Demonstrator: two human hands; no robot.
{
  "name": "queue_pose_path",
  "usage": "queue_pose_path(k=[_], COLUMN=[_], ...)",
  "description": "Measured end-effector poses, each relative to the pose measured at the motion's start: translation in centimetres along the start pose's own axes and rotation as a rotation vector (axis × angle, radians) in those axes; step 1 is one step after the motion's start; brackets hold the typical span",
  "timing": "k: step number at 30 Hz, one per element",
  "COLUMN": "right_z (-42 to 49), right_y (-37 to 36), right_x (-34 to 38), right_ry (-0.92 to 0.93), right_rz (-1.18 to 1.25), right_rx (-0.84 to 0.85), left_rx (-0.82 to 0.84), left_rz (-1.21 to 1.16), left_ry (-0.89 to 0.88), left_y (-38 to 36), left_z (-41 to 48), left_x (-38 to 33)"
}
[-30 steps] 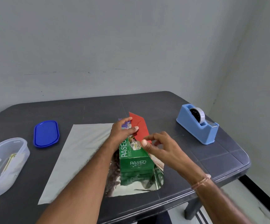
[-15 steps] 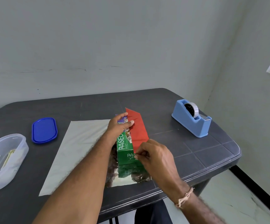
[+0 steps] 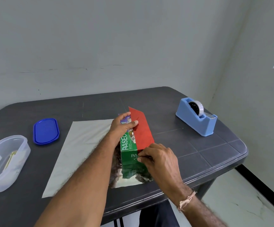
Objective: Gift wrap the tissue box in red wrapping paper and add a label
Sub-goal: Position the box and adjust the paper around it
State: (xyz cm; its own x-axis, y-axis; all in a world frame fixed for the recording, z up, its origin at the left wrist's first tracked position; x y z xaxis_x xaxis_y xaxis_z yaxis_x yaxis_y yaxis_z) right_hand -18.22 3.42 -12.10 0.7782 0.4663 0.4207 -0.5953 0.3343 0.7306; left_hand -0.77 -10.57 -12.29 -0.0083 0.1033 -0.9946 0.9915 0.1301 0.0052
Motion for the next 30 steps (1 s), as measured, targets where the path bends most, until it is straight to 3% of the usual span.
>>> queue_pose_path(k=[8,11,13,17,20,24,28,30], right_z=[0.4,2.5,5.2,9.3,9.6,10.1,10.7,10.8], right_y=[0.5,2.6,3.3,2.2,0.8,-0.3,-1.2,-1.5], right_x=[-0.5,-0.1,-1.3,-4.0,-4.9,-5.9,-6.7,-7.0], right_ry=[0.028,-0.102,-0.180,-0.229,-0.258,-0.250,-0.226,-0.209], right_rz=[0.044,0.320,0.377,0.198,0.306,0.350,0.291,0.267], right_rx=[0.077,-0.029,-0.032,0.526,0.791,0.865,0.937,0.952], left_rx=[-0.008,0.000,0.015,0.018,0.007,-0.005,-0.240,-0.220], left_rz=[0.007,-0.001,-0.012,-0.028,0.009,0.079,0.589,0.740], left_ry=[0.005,-0.003,0.010,0.004,0.001,0.032,-0.013,0.035], left_y=[0.0,0.0,0.0,0.2,0.2,0.4,-0.4,-1.5], left_z=[0.0,0.1,0.1,0.3,0.2,1.5,3.9,5.9], left_x=[0.1,0.2,0.3,0.7,0.7,0.2,-3.7,-5.1])
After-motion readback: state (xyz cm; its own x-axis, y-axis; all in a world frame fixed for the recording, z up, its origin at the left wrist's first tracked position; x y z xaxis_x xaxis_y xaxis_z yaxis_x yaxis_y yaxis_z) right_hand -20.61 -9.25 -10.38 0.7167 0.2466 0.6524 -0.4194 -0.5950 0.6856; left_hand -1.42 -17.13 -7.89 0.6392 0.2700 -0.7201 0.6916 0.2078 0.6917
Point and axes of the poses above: each hand's wrist, its own z-axis towards the middle knuckle, its own y-axis out of the back of the hand, x = y × z, the point moved 2 cm from there along z, towards the middle knuckle, and after that the axes turned 1 degree about -x, right-handed, at the moved point
